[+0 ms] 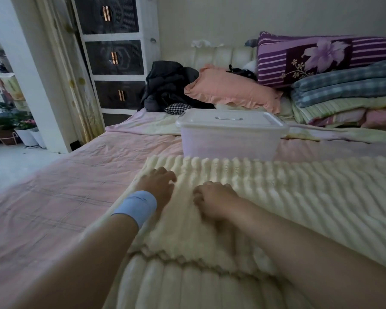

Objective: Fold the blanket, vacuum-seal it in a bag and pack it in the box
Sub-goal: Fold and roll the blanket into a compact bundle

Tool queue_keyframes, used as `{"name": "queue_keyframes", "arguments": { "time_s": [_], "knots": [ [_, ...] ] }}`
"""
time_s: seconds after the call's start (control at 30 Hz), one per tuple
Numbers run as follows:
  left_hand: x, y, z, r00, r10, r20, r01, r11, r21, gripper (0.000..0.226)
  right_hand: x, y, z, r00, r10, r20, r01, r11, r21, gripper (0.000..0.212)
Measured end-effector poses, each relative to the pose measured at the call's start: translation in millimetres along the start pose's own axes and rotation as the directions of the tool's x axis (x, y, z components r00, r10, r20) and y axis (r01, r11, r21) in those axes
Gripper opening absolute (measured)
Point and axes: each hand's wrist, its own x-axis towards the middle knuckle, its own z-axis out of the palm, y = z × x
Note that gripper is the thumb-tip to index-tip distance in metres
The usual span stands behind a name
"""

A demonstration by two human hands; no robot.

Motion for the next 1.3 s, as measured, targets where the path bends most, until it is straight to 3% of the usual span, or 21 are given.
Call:
{"name": "queue_keyframes", "arguments": {
  "time_s": [0.1, 0.17, 0.27, 0.33, 0.4, 0.5, 0.63, 0.7, 0.8, 0.83, 0.9, 0.97, 1.03, 1.1, 1.2, 1.3],
  "knots": [
    [-36, 15, 6, 0.942, 0.039, 0.332, -0.015, 0.997, -0.075, 0.048, -43, -11, 6, 0.994, 0.026, -0.107, -0.019, 0.997, 0.071, 0.049],
    [-62, 8, 10, 0.910, 0.012, 0.414, -0.032, 0.999, 0.042, 0.062, -73, -18, 16, 1.000, -0.025, -0.015, 0.026, 0.999, 0.038, 0.054],
    [-91, 6, 0, 0.901, -0.031, 0.432, 0.003, 0.998, 0.066, 0.067, -105, -19, 28, 0.984, -0.012, 0.178, 0.016, 1.000, -0.021, 0.058],
    [-114, 11, -17, 0.914, -0.018, 0.405, -0.005, 0.998, 0.056, 0.067, -123, -21, 18, 0.988, -0.010, 0.152, 0.012, 1.000, -0.012, 0.058],
    [-133, 18, -31, 0.962, 0.008, 0.275, -0.022, 0.998, 0.051, 0.061, -134, -25, 5, 0.996, -0.008, 0.087, 0.010, 1.000, -0.024, 0.055],
    [-180, 35, -50, 0.989, 0.072, 0.128, -0.074, 0.997, 0.018, 0.036, -174, -33, -5, 0.999, -0.041, 0.036, 0.043, 0.998, -0.053, 0.055],
    [-245, 71, -64, 0.957, 0.085, 0.279, -0.077, 0.996, -0.039, 0.021, -237, -50, -6, 0.994, -0.109, 0.017, 0.109, 0.994, 0.007, 0.048],
    [-274, 81, -61, 0.920, 0.073, 0.385, -0.064, 0.997, -0.036, 0.032, -267, -61, -4, 0.994, -0.108, 0.036, 0.105, 0.992, 0.066, 0.039],
    [-310, 88, -53, 0.823, 0.029, 0.567, -0.001, 0.999, -0.050, 0.082, -306, -72, 4, 0.986, -0.109, 0.126, 0.082, 0.977, 0.199, 0.030],
    [-319, 90, -53, 0.799, 0.026, 0.601, 0.006, 0.999, -0.052, 0.097, -318, -75, 8, 0.977, -0.125, 0.173, 0.084, 0.970, 0.227, 0.039],
    [-335, 95, -56, 0.768, 0.039, 0.639, 0.016, 0.997, -0.080, 0.110, -343, -79, 13, 0.949, -0.142, 0.280, 0.084, 0.974, 0.211, 0.076],
    [-352, 100, -56, 0.759, 0.032, 0.651, 0.004, 0.999, -0.054, 0.109, -365, -80, 18, 0.926, -0.141, 0.350, 0.108, 0.988, 0.113, 0.113],
    [-366, 102, -51, 0.774, 0.032, 0.632, -0.088, 0.994, 0.057, 0.109, -380, -79, 23, 0.930, -0.144, 0.338, 0.163, 0.986, -0.027, 0.127],
    [-379, 101, -45, 0.793, 0.029, 0.609, -0.160, 0.974, 0.163, 0.114, -389, -78, 20, 0.950, -0.143, 0.278, 0.175, 0.980, -0.096, 0.111],
    [-391, 95, -45, 0.807, -0.044, 0.589, -0.147, 0.951, 0.271, 0.120, -392, -73, 9, 0.983, -0.118, 0.139, 0.146, 0.967, -0.208, 0.063],
    [-392, 80, -53, 0.912, -0.031, 0.408, -0.065, 0.974, 0.218, 0.076, -391, -69, -2, 0.993, -0.053, -0.106, 0.030, 0.978, -0.208, 0.036]
  ]
}}
